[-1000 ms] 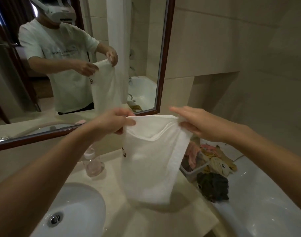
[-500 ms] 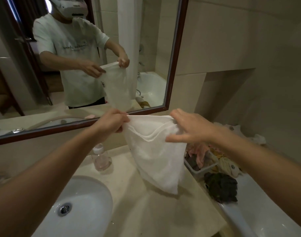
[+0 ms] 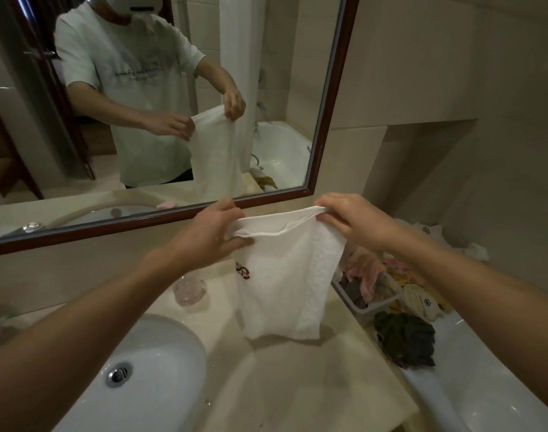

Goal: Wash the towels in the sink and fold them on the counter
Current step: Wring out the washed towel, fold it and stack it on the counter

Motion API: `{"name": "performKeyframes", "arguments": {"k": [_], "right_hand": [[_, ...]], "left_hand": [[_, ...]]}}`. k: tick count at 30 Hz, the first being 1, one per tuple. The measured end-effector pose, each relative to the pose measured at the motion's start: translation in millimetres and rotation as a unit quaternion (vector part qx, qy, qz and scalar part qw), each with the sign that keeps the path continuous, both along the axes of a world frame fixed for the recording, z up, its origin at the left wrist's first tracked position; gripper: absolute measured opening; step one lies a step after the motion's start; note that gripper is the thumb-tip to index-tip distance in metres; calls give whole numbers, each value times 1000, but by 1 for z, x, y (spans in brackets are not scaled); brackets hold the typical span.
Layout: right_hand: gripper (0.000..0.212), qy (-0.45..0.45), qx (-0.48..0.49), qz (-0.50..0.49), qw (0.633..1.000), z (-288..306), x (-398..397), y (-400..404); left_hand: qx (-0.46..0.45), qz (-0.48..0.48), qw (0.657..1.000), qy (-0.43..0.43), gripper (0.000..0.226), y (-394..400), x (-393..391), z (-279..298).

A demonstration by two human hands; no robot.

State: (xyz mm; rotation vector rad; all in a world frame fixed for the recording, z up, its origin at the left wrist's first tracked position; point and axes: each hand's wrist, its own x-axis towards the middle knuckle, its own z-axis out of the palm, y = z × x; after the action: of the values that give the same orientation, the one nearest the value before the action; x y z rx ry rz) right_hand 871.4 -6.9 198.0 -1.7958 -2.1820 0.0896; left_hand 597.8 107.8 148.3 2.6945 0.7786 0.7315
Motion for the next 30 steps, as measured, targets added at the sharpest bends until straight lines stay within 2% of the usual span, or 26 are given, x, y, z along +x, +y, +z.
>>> {"name": "performKeyframes", "arguments": {"k": [2, 5, 8, 10, 12, 14, 16, 18, 20, 22, 25, 27, 30], "right_hand": [[19, -36, -2, -14, 999, 2, 7, 9], [28, -117, 17, -66, 991, 0, 15, 20], [45, -135, 118, -76, 981, -3, 13, 12], [46, -131, 201, -42, 970, -6, 5, -8], [42, -115, 216, -11, 969, -18, -3, -34], [35, -76, 176, 6, 981, -43, -10, -59], [26, -13, 108, 17, 994, -78, -16, -81], [35, 46, 18, 17, 999, -117, -23, -100], [40, 101, -86, 2, 991, -154, -31, -116], [32, 145, -176, -17, 974, -186, -35, -123], [31, 174, -214, -58, 960, -212, -36, -109], [25, 187, -191, -102, 958, -217, -33, -86], [20, 215, -147, -181, 948, -225, -24, -36]], "left_hand": [[1, 25, 1000, 13, 22, 10, 8, 8], [73, 65, 994, 45, 28, 20, 27, 21], [156, 82, 984, -4, 29, 14, 29, 25], [180, 42, 982, -42, 27, 2, 14, 17], [121, -47, 989, -67, 23, -15, -7, 2], [15, -102, 992, -73, 27, -38, -25, -22], [-97, -116, 987, -57, 33, -60, -36, -53], [-203, -117, 972, -18, 38, -79, -44, -89], [-250, -114, 960, 55, 39, -92, -48, -126], [-270, -106, 948, 127, 33, -100, -50, -155], [-313, -78, 935, 147, 31, -96, -43, -175], [-356, -36, 927, 109, 31, -80, -36, -180], [-386, 94, 917, 14, 22, -46, -19, -187]]}}
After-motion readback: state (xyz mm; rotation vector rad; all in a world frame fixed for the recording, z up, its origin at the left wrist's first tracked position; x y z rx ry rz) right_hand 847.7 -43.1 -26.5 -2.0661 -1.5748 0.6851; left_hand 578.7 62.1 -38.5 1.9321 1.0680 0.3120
